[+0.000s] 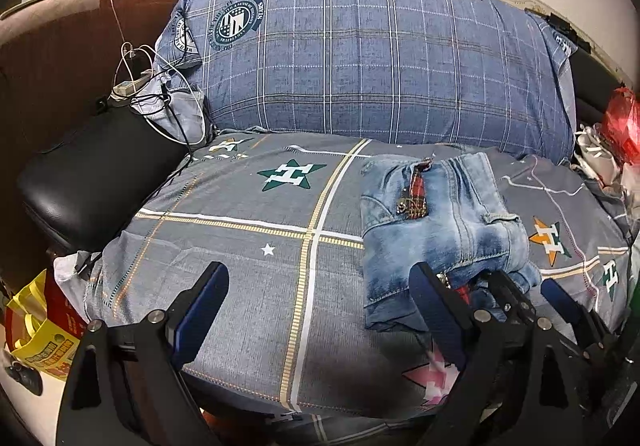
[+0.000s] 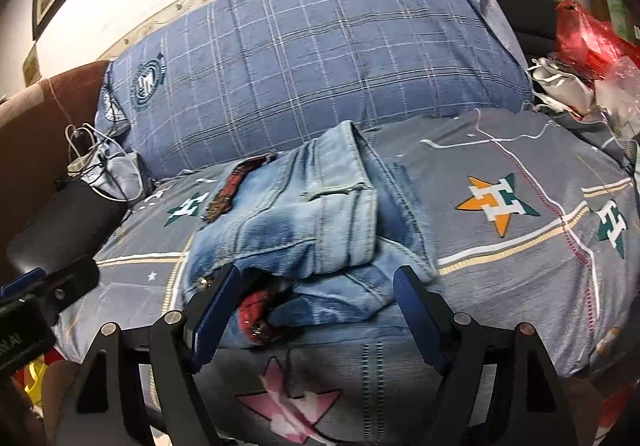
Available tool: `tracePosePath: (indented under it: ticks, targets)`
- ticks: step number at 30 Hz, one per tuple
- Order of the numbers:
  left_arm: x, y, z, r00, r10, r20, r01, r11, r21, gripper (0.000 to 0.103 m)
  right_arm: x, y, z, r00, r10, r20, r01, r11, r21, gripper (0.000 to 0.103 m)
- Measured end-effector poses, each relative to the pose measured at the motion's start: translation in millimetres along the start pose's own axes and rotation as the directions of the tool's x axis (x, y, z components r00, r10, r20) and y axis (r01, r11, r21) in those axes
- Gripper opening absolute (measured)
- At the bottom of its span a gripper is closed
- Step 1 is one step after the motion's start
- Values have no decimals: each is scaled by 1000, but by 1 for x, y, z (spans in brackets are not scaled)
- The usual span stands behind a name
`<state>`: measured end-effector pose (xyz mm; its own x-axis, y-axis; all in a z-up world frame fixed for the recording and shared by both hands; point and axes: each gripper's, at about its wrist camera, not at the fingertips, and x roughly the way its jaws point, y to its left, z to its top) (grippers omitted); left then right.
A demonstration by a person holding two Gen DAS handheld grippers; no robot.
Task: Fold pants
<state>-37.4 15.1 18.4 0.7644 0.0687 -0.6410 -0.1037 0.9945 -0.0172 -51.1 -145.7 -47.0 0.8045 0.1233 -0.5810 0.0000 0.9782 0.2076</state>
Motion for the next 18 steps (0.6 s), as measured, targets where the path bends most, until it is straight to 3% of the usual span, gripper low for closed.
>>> tracePosePath:
  ticks: [7, 18]
  targets:
    - [3, 4, -2, 999, -45, -17, 45, 999, -22, 91, -9, 8, -3, 1000, -3, 9, 3, 999, -41, 84]
    - [7, 2, -7, 998, -52, -39, 52, 999, -4, 91, -3, 16, -6, 999, -13, -33, 11, 998, -55, 84]
